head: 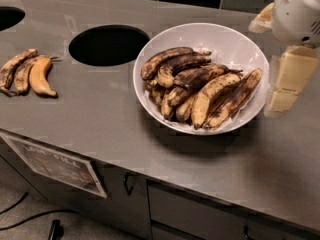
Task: Pick banana from white bowl
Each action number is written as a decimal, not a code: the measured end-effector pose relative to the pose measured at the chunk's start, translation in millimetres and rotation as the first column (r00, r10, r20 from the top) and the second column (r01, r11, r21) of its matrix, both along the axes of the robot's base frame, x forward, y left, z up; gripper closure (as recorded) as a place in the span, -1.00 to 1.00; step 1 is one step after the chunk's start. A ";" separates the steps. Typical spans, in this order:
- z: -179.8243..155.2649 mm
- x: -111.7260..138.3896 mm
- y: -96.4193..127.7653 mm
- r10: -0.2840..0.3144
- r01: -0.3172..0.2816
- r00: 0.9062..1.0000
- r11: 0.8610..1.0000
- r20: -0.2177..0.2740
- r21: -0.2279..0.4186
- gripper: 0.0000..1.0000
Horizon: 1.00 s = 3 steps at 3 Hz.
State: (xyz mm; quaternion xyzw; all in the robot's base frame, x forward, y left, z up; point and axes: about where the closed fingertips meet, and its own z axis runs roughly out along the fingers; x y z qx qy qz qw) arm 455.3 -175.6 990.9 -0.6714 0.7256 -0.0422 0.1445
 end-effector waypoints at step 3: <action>5.5 26.1 44.2 0.163 -0.163 0.987 0.986 0.010 -0.020 -1.00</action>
Offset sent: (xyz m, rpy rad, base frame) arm 0.0069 0.0241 0.0026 -0.0151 0.0002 0.0940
